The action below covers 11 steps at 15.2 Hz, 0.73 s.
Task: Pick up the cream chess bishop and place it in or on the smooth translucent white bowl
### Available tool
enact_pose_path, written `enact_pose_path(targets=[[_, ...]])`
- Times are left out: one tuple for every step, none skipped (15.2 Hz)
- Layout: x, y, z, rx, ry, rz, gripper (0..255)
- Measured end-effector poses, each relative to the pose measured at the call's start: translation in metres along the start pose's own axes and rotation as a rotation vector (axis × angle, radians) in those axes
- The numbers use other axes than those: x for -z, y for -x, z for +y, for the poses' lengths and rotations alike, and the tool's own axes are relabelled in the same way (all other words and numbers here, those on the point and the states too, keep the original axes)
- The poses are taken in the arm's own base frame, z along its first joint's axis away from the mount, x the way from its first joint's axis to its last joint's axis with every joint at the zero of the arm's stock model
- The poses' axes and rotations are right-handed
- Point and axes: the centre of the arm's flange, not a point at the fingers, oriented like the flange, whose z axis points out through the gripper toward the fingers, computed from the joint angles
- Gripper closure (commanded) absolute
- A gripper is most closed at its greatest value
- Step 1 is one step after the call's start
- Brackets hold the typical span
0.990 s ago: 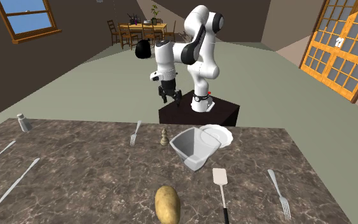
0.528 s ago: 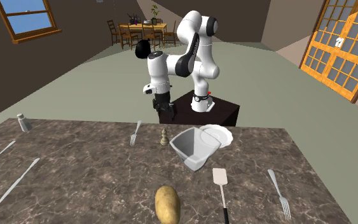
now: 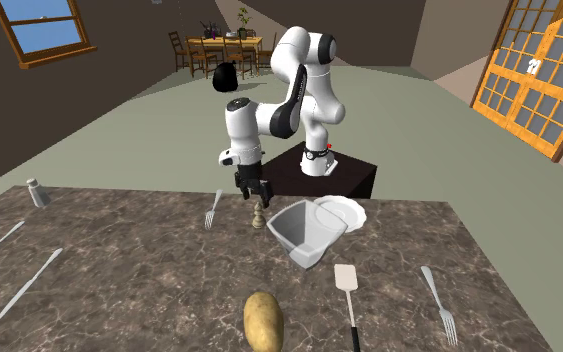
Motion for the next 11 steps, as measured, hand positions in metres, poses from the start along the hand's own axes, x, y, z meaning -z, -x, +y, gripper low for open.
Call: enact_pose_path(targets=[[-0.006,0.0,0.0,0.0,0.0,0.0,0],[-0.011,-0.001,0.0,0.0,0.0,0.0,0],[-0.015,0.0,0.0,0.0,0.0,0.0,0],[-0.017,0.0,0.0,0.0,0.0,0.0,0],[-0.018,0.0,0.0,0.0,0.0,0.0,0],[-0.019,0.0,0.0,0.0,0.0,0.0,0],[-0.019,-0.001,0.0,0.0,0.0,0.0,0],[-0.019,-0.001,0.0,0.0,0.0,0.0,0],[-0.019,-0.001,0.0,0.0,0.0,0.0,0],[-0.019,-0.001,0.0,0.0,0.0,0.001,255],[-0.019,-0.001,0.0,0.0,0.0,0.001,255]])
